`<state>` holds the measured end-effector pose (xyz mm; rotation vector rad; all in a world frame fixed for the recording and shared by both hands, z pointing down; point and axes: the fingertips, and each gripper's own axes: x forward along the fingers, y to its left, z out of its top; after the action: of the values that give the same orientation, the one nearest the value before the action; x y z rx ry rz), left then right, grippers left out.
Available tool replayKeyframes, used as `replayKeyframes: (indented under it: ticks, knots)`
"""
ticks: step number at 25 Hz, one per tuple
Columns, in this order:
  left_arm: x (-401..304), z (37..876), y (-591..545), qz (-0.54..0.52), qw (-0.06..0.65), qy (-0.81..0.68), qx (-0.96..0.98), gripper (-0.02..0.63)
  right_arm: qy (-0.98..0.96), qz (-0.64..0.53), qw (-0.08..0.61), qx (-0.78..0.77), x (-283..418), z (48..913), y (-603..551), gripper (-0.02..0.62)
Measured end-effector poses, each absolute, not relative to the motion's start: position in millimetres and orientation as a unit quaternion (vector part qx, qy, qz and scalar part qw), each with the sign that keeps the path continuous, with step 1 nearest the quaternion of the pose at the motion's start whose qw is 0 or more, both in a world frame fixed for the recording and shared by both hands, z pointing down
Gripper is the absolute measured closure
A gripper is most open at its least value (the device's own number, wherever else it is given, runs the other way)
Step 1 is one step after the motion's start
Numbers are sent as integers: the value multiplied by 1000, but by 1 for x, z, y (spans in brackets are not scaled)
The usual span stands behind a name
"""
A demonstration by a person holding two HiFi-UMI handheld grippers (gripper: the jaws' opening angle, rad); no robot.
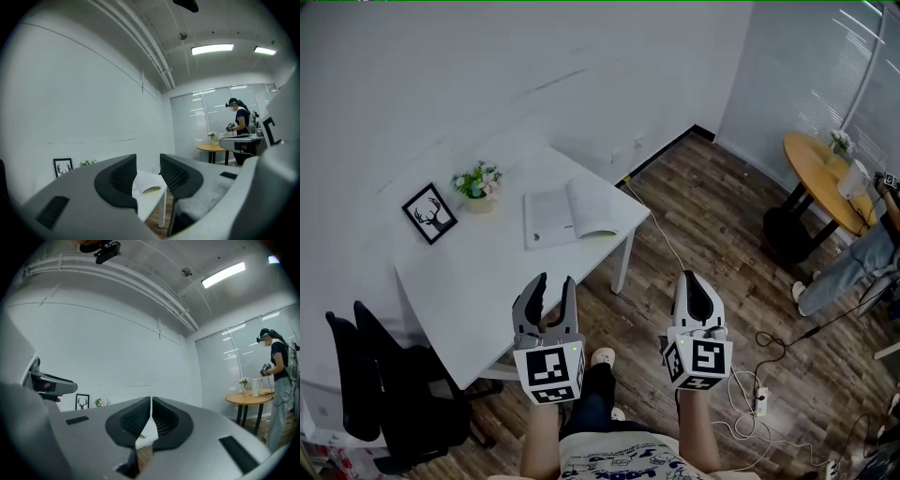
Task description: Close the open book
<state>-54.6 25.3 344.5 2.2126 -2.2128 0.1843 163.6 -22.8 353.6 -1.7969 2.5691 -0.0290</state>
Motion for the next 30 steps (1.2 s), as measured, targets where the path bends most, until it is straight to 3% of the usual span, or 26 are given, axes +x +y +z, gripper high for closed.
replayKeyframes:
  ticks: [30]
  knots:
    - [-109,357,-218,75,11,-668,740,466,803,-15,-3,-596,100,360,-251,561]
